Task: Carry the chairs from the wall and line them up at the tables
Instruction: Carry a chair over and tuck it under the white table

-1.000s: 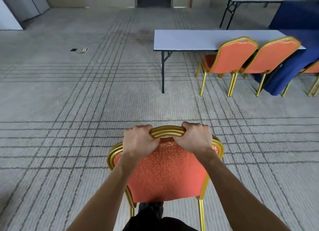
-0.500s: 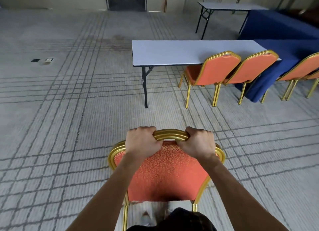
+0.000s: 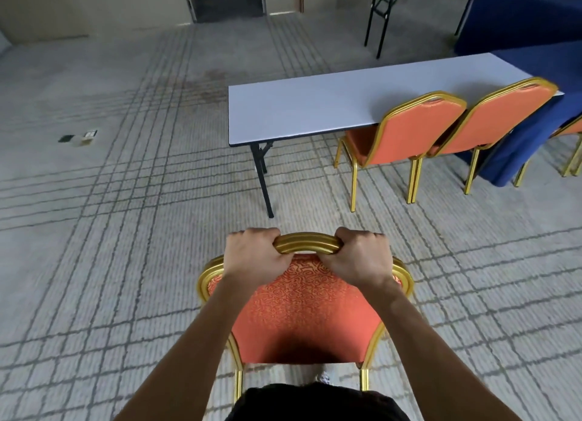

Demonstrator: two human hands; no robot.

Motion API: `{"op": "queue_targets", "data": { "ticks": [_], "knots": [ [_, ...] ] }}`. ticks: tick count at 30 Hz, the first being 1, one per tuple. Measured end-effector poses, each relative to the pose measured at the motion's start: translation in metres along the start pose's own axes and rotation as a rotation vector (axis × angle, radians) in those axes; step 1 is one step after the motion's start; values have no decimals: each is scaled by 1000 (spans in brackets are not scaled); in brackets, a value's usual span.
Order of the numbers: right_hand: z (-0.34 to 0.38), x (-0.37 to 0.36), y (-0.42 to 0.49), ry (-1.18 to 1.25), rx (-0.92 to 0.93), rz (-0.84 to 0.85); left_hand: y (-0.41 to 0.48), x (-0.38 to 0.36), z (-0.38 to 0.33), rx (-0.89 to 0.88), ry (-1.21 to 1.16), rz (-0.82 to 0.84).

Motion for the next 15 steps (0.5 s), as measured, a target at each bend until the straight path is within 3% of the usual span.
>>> {"op": "queue_targets", "data": {
  "ticks": [5,15],
  "knots": [
    [-37,-20,73,54,33,-141,74,-11,-11,-12,4,9],
    [-74,-63,248,13,101,-187,247,-41,11,-5,-108,-8]
  ]
}}
Point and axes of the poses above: each hand's wrist, its own y-axis towards the middle knuckle, its own x-axis out of the back of the hand, z = x × y, the point moved 2 cm from there along y, towards the middle knuckle, and after that the axes turned 8 degrees about -y, right-handed, at the moved point
